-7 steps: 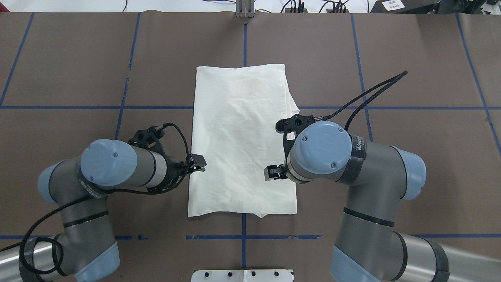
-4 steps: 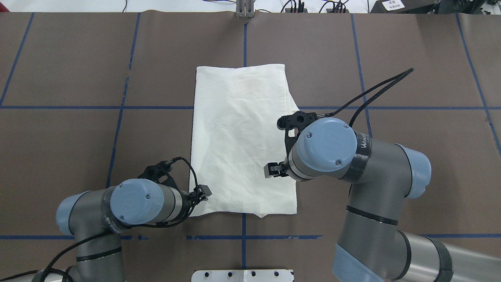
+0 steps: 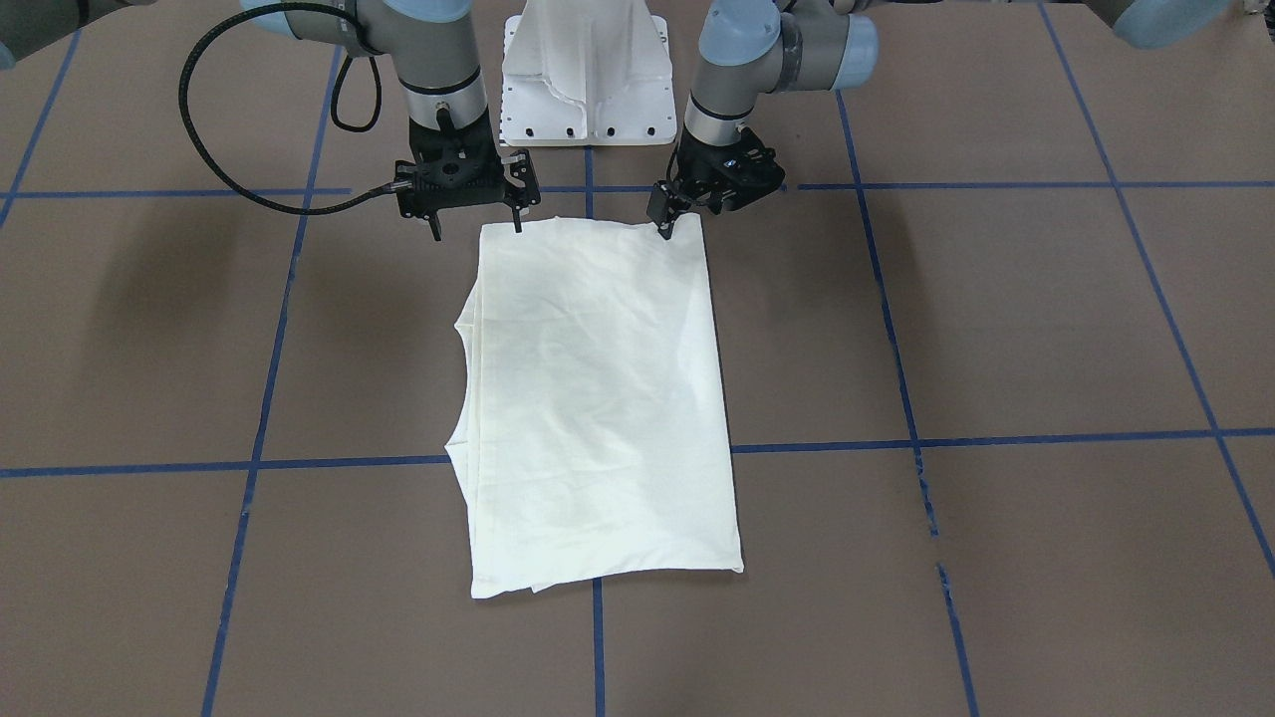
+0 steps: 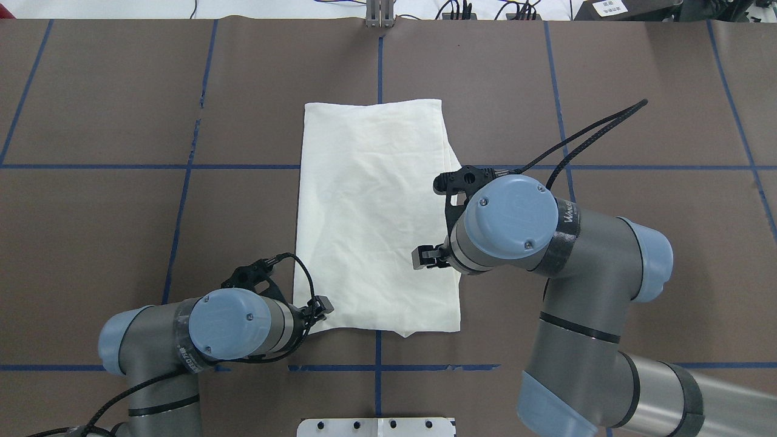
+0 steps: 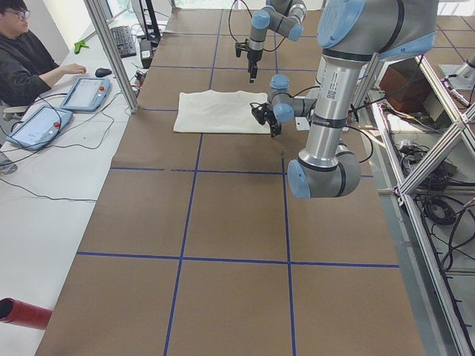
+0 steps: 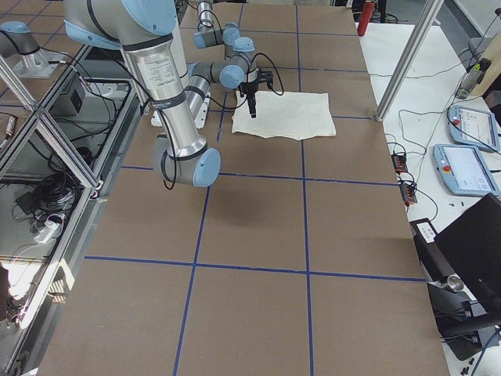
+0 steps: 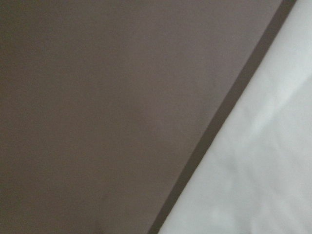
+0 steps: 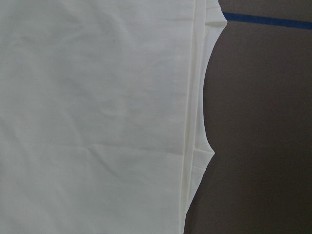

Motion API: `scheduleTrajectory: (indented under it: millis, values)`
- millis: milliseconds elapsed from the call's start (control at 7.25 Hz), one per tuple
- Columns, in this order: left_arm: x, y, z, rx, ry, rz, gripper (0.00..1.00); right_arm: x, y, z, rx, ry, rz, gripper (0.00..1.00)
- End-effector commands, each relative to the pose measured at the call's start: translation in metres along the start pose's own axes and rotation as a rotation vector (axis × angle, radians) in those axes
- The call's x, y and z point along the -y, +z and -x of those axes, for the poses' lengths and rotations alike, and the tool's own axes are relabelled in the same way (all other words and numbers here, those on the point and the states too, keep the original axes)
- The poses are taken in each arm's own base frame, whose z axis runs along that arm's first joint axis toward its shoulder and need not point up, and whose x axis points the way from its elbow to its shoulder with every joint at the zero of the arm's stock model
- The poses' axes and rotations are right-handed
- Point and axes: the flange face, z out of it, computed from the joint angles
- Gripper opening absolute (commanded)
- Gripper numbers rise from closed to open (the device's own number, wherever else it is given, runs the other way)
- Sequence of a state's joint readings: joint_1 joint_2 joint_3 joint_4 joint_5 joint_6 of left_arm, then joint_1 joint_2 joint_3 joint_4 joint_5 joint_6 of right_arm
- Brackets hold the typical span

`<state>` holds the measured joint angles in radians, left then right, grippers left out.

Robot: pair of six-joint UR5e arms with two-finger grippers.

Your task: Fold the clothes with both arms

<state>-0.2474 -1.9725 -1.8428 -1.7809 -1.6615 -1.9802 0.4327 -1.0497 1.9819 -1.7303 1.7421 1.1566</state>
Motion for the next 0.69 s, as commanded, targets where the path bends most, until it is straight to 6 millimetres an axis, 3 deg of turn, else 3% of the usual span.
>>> scheduleTrajectory:
  millis: [0,138,414,551]
  values:
    - [0.0003,0.0036,0.0005,0.007,0.001,-0.003,0.88,0.0004,0.0014,-0.0016,-0.004,0.002,0.001,1.00]
    - [-0.0006,0.0010,-0.0009,0.002,0.002,-0.001,0.75,0.0010,0.0017,-0.0028,-0.005,0.003,0.001,1.00]
    - [0.0000,-0.0007,-0.0016,-0.002,0.001,0.000,0.32,0.0015,0.0026,-0.0046,-0.009,0.005,-0.001,1.00]
    - [-0.0001,-0.0013,-0.0017,-0.002,0.001,0.000,0.24,0.0009,0.0050,-0.0067,-0.014,0.006,0.003,1.00]
